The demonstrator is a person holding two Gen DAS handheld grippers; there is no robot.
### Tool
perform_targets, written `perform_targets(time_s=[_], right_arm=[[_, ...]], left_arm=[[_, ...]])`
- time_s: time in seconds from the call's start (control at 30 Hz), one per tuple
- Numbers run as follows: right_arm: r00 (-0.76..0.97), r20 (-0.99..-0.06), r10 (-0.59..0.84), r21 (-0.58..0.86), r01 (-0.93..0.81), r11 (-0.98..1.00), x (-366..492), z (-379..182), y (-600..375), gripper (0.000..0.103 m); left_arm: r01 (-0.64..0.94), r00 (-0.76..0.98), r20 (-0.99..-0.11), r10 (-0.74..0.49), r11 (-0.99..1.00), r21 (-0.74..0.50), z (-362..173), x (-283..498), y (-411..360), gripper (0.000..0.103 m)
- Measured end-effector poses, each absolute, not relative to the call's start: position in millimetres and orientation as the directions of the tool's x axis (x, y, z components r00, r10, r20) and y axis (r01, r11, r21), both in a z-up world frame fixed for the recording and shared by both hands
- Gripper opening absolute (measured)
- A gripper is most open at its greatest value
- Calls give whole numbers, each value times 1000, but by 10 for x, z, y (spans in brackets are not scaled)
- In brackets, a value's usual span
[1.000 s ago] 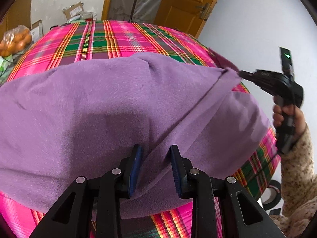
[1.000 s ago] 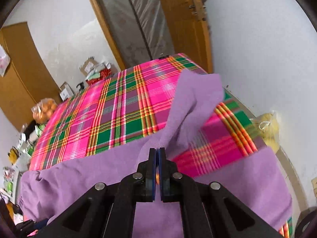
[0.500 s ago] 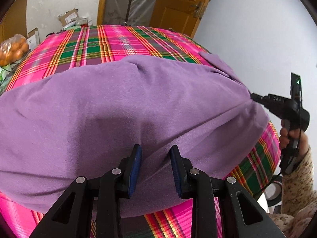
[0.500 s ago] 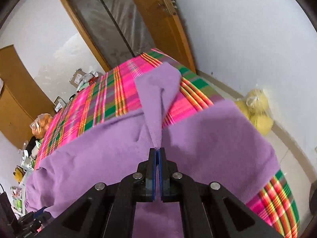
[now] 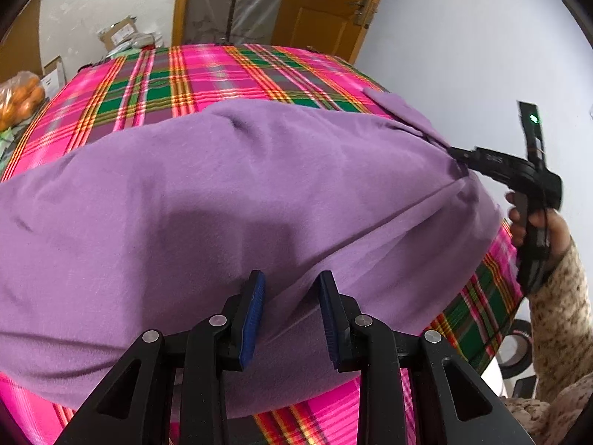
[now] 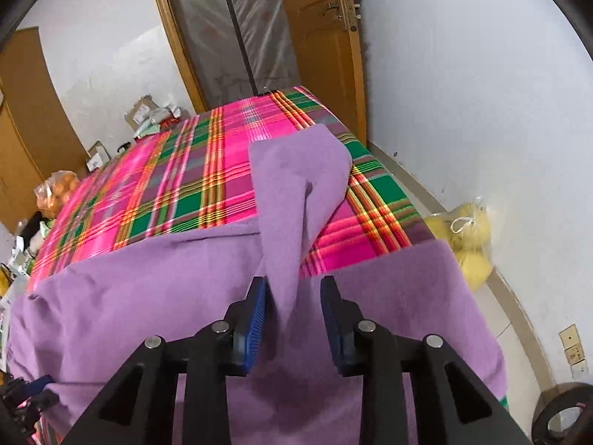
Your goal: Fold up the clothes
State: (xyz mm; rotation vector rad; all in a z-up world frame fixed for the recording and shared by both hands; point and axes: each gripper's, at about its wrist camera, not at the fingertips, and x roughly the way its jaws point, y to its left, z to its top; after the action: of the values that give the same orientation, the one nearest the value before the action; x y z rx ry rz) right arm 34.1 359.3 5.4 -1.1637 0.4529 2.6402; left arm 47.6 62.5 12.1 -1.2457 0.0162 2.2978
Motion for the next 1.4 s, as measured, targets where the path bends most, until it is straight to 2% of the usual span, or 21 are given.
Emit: perform_targets(time_s=[0.23,0.33,0.47,0.5,0.7,1.03,1.4], right_arm=[[-633,-771,77,188,-340,-921,92,-17,3689,29],[-639,-766,65,205,-339,-918,58,-26,3704,6],[-668,-741,69,211,-328,-921,90,59,3682,5],[-678,-732,73,213,-329,-920,120,90,3679,5],[-738,-669,88,252,-337,-907,341,339,3732,5],[-820,-563,102,305,-321,-897,815,732,3742,5],[-790,-606,95,387,-397,-832,1362,303,3976,5]], left_arm=[[-471,-433,-795,425,-859,-203,110,442,712,29],[-481,-433,-798,420,-856,-190,115,433,750,30],[-495,-428,-788,442,-845,-204,107,418,746,28],[-498,-424,-785,452,-840,-215,107,413,737,21],[-496,-456,-764,456,-843,-208,177,442,701,6],[-551,-509,-703,497,-815,-178,468,695,648,4],[-613,-467,-742,481,-781,-120,292,942,810,4]])
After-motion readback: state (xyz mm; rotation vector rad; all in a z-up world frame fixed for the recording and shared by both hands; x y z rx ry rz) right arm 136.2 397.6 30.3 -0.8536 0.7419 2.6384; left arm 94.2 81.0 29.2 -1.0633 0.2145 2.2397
